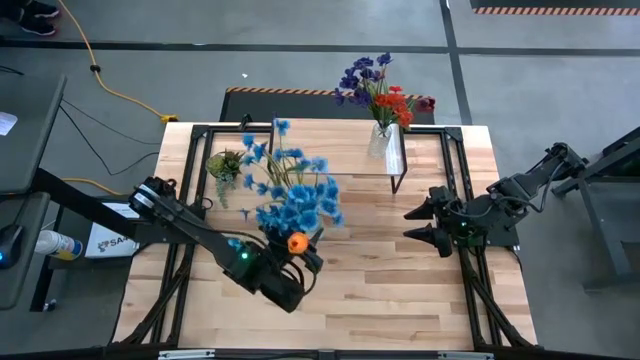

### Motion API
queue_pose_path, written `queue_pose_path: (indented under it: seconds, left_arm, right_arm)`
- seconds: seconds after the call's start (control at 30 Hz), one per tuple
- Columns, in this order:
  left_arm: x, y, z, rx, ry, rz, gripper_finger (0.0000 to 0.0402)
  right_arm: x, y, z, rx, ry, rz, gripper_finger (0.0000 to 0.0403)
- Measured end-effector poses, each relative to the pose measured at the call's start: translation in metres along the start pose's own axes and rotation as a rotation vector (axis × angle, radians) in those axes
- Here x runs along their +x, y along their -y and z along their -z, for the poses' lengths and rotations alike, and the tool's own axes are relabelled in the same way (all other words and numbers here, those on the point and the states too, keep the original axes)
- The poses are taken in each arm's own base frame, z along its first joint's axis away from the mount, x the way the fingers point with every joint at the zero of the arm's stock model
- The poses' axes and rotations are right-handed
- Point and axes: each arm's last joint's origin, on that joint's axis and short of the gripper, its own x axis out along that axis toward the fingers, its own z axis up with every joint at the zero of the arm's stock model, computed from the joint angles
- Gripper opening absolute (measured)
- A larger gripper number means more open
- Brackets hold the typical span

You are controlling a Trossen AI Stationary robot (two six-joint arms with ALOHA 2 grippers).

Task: Pick and place flowers into a vace then onto a shelf
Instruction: Put the transparent flower vase on the shelf

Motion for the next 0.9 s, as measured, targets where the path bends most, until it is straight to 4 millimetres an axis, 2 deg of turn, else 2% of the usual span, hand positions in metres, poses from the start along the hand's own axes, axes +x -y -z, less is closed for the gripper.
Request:
queue_pose_path:
  seconds: [0.3,0.9]
  left_arm:
    - [-0.004,-0.008,-0.038,0.032,0.011,-0.013,0.0308]
    - [0.012,-0.029,-0.075,0.057,-0.028,-0.096,0.0308]
  right_arm:
    - [0.0,-0.002,-0.001,0.007,-0.008,-0.032,0.0266]
    - [0.0,-0.004,-0.003,0.01,0.001,-0.068,0.0266]
